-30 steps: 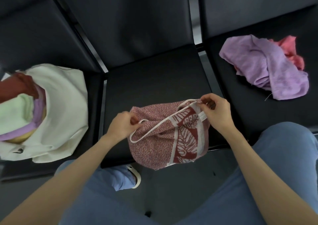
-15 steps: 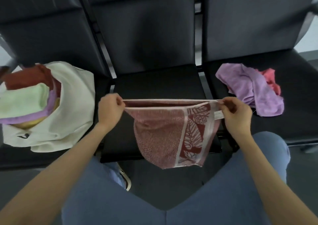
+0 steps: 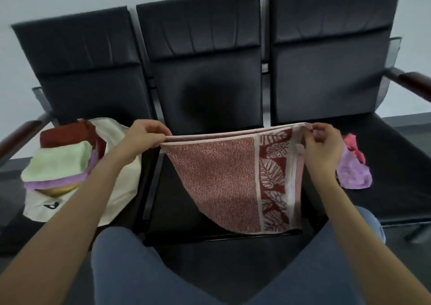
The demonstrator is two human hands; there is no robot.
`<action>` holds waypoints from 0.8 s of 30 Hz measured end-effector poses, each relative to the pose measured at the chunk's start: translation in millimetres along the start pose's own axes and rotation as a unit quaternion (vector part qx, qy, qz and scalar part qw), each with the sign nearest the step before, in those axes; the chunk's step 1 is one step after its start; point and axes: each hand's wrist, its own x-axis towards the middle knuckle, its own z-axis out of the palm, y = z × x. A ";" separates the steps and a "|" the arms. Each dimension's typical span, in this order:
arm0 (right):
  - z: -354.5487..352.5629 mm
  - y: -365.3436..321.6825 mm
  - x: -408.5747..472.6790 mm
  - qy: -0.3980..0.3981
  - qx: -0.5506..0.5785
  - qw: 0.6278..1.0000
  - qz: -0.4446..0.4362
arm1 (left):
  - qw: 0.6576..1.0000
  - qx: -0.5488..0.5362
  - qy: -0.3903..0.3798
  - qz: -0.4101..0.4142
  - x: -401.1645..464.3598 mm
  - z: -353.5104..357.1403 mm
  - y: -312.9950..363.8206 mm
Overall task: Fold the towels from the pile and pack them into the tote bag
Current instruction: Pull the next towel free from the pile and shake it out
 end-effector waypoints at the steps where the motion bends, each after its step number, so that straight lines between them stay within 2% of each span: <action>1: 0.1 -1.9 3.2 -0.010 0.015 1.000 0.012 | 0.998 0.040 -0.053 0.004 0.2 -7.3 3.2; 2: 0.9 -2.5 6.1 -0.020 0.029 0.999 0.019 | 0.994 0.073 -0.085 0.001 2.3 -12.9 5.0; 4: 5.0 -2.4 9.4 -0.037 0.035 0.998 0.025 | 0.990 0.106 -0.088 -0.012 8.2 -18.7 8.8; 8: 29.0 -3.3 25.2 -0.084 0.070 0.993 0.052 | 0.999 0.037 -0.001 -0.035 28.1 -20.8 13.1; 10: 43.5 -8.0 43.0 -0.106 0.079 0.989 0.059 | 0.998 0.041 0.054 -0.002 41.5 -20.4 14.7; 13: 58.3 -24.4 74.5 -0.143 0.093 0.984 0.055 | 0.979 0.119 0.143 0.078 57.4 -22.3 22.7; 18: 62.4 -57.3 100.7 -0.188 0.080 0.978 -0.038 | 0.941 0.124 0.269 0.164 72.9 -31.5 32.3; 21: 55.1 -49.0 87.0 -0.210 0.099 0.972 -0.048 | 0.943 0.114 0.269 0.161 69.8 -23.1 13.9; 24: 49.1 -12.2 55.1 -0.247 0.105 0.963 -0.024 | 0.967 0.105 0.202 0.112 52.1 2.0 -31.7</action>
